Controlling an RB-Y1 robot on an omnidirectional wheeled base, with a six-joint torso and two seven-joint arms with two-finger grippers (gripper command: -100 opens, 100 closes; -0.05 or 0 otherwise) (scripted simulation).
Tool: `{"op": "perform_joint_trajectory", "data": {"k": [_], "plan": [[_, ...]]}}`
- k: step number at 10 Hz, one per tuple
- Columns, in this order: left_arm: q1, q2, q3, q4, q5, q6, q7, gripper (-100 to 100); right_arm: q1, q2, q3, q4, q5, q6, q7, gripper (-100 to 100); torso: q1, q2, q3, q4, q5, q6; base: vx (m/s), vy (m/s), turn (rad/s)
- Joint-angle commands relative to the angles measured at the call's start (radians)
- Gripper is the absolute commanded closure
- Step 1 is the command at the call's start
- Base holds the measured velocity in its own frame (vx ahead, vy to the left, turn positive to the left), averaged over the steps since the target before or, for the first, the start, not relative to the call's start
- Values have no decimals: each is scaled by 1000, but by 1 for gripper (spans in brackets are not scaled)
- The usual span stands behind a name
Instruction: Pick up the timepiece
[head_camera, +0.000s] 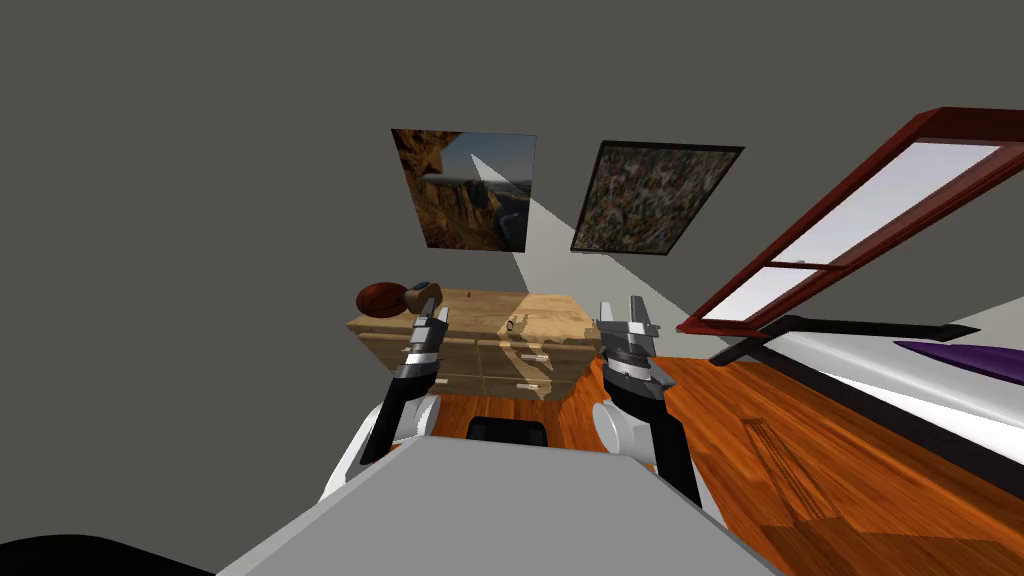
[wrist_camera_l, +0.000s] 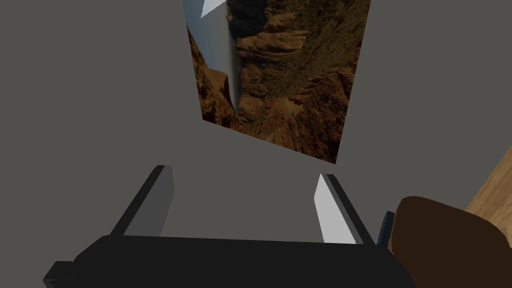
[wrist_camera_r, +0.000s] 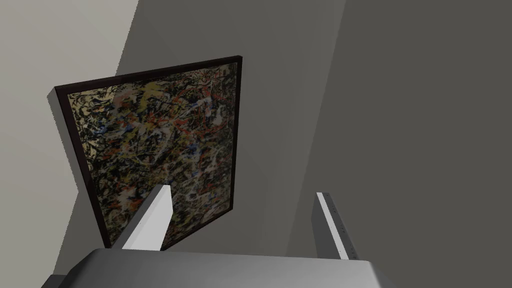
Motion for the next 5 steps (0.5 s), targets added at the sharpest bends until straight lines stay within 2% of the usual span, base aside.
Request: {"op": "perform_joint_trajectory", "data": {"k": [1,3,5], "plan": [[5,36,1,-5,0,13,17,-100,0,0,0,0,0,0,0,0,0,0,0,0,0,0,-1,6,-42],[17,87,5,-16,-1,43,56,-100,0,0,0,0,0,0,0,0,1,0,0,0,0,0,-6,20,-78],[35,132,10,-32,-3,88,113,-100,0,0,0,0,0,0,0,0,2,1,1,0,0,0,-19,30,-104]]}}
